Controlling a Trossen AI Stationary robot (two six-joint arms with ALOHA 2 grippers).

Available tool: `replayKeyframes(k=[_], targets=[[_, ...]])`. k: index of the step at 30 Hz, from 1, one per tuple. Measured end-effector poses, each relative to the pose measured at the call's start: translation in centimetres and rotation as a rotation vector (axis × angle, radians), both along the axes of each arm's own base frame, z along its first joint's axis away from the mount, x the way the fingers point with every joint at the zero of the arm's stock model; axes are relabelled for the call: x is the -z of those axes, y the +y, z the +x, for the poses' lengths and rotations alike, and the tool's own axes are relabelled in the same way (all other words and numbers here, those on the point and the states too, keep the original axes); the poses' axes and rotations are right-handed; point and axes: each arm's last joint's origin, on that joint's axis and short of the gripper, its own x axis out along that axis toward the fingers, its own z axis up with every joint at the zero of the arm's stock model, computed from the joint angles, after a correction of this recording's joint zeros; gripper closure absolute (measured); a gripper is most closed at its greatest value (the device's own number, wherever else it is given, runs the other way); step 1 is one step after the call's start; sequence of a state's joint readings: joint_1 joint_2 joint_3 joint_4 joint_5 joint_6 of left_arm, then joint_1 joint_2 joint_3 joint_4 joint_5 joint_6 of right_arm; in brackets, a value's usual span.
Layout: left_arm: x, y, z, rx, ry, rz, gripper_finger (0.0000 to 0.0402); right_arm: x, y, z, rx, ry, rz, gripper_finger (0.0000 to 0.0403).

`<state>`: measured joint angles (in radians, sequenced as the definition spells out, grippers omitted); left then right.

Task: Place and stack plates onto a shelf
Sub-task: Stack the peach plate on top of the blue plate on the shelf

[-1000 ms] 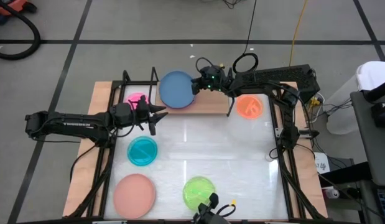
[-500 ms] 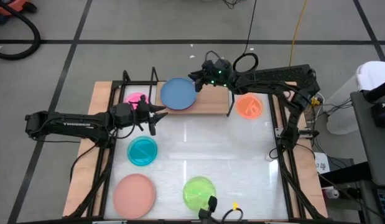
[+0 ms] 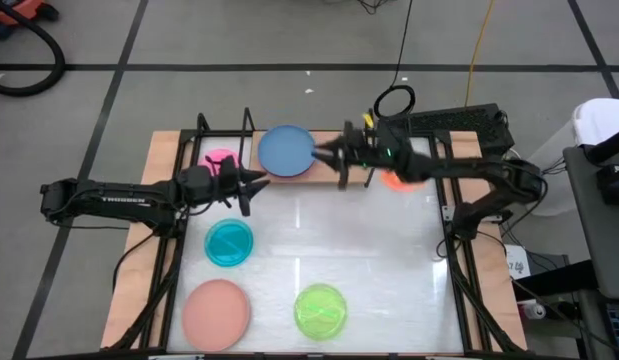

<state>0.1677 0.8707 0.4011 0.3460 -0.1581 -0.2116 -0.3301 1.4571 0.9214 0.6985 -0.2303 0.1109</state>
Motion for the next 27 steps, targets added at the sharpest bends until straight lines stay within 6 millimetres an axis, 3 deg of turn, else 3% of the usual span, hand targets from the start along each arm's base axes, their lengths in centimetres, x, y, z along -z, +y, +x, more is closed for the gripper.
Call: replayKeyframes(k=[5,8,14,18,20,23,27], targets=[[-0.5,0.0,0.0,0.000,-0.049,0.009,0.0263,3.5,4.9,-1.4,-0.036,-0.128,-0.038,0.0303],[-0.5,0.0,0.0,0.004,-0.040,0.040,0.0263,5.1,6.6,-2.2,0.058,-0.131,-0.082,0.0303],[-0.6,-0.8,0.4,0.082,-0.049,0.073,0.0263,5.2,7.8,-2.6,0.117,-0.114,-0.176,0.0303],[-2.9,-2.1,0.9,0.221,-0.028,0.173,0.0263,5.6,7.9,-2.5,0.108,-0.074,-0.178,0.0303],[-5.1,-2.7,1.1,0.256,0.049,0.201,0.0263,5.7,7.9,-2.5,0.106,-0.061,-0.172,0.0303],[-7.6,-3.5,1.2,0.229,0.301,0.213,0.0263,6.0,7.9,-2.4,0.103,-0.025,-0.171,0.0303],[-8.4,-5.1,1.4,0.246,0.669,0.241,0.0263,6.0,7.9,-2.5,0.102,-0.029,-0.171,0.0303]])
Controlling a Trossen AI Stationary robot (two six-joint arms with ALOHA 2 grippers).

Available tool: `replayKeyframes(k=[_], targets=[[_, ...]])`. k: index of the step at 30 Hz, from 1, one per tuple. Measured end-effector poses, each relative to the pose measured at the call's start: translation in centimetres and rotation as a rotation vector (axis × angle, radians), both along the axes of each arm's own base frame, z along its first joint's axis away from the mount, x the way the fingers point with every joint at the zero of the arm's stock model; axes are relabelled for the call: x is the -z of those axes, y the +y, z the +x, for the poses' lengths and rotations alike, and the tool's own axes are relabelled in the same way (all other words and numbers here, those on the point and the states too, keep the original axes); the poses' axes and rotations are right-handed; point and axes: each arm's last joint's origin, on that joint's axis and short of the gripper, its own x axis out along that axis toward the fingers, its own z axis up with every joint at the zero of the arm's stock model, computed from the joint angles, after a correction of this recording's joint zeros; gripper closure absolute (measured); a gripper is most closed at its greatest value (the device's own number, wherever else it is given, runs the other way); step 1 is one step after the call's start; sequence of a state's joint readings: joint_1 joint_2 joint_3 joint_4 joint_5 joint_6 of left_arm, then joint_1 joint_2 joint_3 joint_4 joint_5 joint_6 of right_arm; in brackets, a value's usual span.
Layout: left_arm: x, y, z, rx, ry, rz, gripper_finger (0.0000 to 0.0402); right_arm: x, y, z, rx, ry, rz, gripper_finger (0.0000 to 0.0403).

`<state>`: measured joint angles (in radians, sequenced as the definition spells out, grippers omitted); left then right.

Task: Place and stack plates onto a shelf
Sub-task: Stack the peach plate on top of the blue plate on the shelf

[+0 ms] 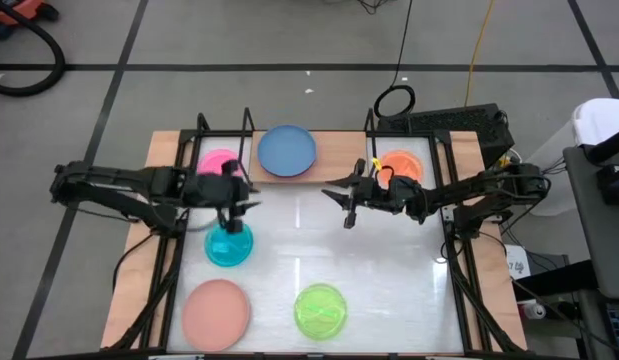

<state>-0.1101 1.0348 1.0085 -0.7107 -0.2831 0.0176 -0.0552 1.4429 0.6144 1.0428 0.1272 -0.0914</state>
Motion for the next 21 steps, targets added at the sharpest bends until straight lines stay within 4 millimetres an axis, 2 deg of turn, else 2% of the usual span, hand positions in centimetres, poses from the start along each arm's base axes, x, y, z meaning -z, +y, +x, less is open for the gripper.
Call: replayKeyframes(k=[2,5,9,15,19,21], targets=[[0.3,-1.1,0.1,0.032,0.136,0.001,0.0263,0.0,0.1,0.0,-0.003,0.001,0.001,0.0303],[2.3,-3.0,-0.1,0.093,0.367,-0.013,0.0263,0.1,0.2,0.0,-0.007,0.004,0.004,0.0303],[5.0,-5.9,0.0,0.178,0.537,-0.136,0.0264,0.3,0.2,0.0,-0.009,0.022,0.024,0.0303],[8.7,-9.7,0.2,0.282,0.635,-0.173,0.0264,0.4,0.2,0.1,-0.009,0.038,0.028,0.0303],[11.0,-11.1,0.4,0.331,0.635,-0.172,0.0264,0.4,0.2,0.1,-0.008,0.041,0.029,0.0303],[11.9,-11.6,0.5,0.336,0.632,-0.223,0.0264,0.5,0.2,0.1,-0.008,0.043,0.030,0.0303]])
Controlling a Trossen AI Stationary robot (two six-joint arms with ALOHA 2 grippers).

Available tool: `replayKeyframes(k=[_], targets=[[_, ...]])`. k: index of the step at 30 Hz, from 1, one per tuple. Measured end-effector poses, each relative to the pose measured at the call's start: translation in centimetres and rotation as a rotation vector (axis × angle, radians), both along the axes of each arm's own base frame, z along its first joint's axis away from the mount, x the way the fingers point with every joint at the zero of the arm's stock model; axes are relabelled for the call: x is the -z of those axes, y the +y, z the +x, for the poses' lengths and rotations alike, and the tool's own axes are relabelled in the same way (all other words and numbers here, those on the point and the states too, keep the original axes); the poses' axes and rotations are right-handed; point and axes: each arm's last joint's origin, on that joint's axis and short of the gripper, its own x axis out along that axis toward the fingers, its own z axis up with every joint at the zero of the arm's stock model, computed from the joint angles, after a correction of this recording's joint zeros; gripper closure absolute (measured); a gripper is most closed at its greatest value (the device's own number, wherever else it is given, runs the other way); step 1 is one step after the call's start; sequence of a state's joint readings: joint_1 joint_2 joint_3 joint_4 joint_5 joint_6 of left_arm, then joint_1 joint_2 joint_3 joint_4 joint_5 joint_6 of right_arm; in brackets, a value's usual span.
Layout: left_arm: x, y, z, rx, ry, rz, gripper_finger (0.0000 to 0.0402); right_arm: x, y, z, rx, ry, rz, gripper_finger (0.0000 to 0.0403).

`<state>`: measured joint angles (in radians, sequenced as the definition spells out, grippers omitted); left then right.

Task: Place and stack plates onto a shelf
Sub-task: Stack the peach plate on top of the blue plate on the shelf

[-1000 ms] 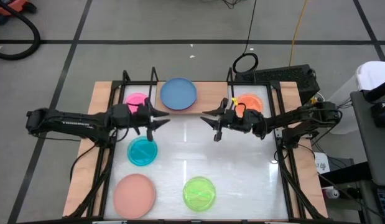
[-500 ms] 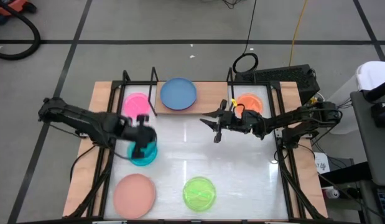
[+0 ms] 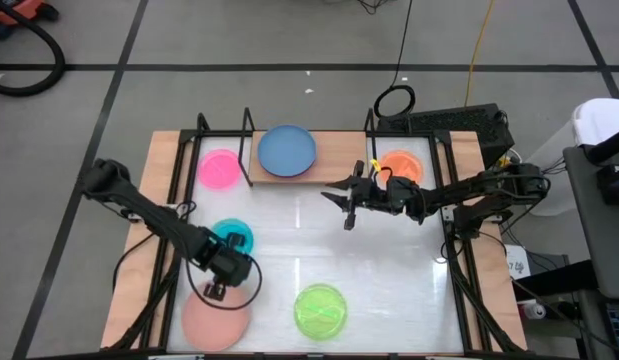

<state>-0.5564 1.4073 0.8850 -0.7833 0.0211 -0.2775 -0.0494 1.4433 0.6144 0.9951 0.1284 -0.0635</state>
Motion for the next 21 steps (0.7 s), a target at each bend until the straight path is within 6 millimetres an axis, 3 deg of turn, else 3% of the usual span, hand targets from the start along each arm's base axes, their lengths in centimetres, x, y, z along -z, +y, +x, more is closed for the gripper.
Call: replayKeyframes(k=[4,17,21], targets=[[1.0,-0.6,0.3,-0.016,0.008,-0.073,0.0264,0.1,0.0,0.0,0.001,0.007,0.001,0.0303],[1.3,-0.9,0.4,-0.008,-0.008,-0.087,0.0264,0.5,0.0,0.0,0.001,0.053,0.028,0.0303],[2.7,-0.9,0.2,0.007,-0.043,-0.131,0.0264,0.5,0.0,0.0,0.001,0.054,0.028,0.0303]])
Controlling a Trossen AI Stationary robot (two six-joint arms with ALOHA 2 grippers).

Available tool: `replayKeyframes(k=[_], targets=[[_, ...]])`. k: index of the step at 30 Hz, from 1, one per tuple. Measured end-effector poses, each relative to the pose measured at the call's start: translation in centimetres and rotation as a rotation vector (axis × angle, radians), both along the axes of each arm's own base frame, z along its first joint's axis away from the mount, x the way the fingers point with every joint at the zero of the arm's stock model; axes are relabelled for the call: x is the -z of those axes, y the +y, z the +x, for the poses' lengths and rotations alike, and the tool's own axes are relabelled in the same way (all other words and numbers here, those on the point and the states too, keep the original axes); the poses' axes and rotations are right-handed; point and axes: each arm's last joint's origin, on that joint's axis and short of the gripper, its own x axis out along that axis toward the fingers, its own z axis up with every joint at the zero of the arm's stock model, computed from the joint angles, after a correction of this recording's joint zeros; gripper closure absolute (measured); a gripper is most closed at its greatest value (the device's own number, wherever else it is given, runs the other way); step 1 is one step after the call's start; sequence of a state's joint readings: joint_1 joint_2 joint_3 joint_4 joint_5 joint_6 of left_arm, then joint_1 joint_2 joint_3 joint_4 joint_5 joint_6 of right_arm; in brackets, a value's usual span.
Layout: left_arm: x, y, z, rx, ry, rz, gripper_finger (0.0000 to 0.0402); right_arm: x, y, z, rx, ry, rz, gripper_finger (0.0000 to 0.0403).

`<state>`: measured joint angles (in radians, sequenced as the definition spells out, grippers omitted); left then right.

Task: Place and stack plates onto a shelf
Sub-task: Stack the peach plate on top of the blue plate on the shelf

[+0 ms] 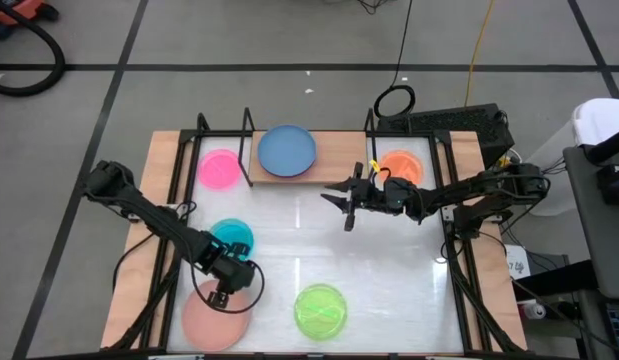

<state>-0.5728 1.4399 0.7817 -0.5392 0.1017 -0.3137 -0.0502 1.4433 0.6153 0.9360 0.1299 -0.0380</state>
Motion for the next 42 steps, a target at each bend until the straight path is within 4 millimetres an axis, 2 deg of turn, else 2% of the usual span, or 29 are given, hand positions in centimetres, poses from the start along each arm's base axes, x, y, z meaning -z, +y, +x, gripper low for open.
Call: replayKeyframes(k=[5,11,15,20,25,29,32,34,37,42], targets=[[2.2,0.4,-0.9,0.002,0.022,-0.065,0.0264,0.0,0.0,0.0,0.000,0.002,0.000,0.0303],[3.3,0.9,-1.7,-0.002,0.052,-0.041,0.0273,0.0,0.0,0.0,0.000,0.001,0.000,0.0303],[3.4,0.9,-1.7,0.016,0.038,-0.033,0.0319,0.0,0.0,0.0,0.000,0.000,0.000,0.0303],[3.1,0.9,-1.3,0.027,0.037,-0.115,0.0384,0.0,0.0,0.0,0.000,0.002,0.000,0.0303],[1.9,1.1,-0.2,0.015,-0.052,-0.178,0.0390,0.0,0.0,0.0,0.000,0.004,0.000,0.0303],[-0.5,1.4,0.9,0.055,-0.172,-0.174,0.0390,0.0,0.0,0.0,0.000,0.003,0.000,0.0303],[-2.6,2.3,1.6,0.067,-0.302,-0.095,0.0390,0.0,0.0,0.0,0.000,-0.002,0.000,0.0303],[-3.7,3.4,2.2,0.027,-0.406,-0.002,0.0390,0.0,0.0,0.0,0.000,-0.001,0.000,0.0303],[-4.5,5.3,2.8,-0.015,-0.471,0.117,0.0390,0.0,0.0,0.0,-0.001,0.001,0.010,0.0303],[-6.0,9.6,3.6,-0.154,-0.568,0.279,0.0390,0.1,0.0,0.0,-0.003,0.002,0.026,0.0303]])
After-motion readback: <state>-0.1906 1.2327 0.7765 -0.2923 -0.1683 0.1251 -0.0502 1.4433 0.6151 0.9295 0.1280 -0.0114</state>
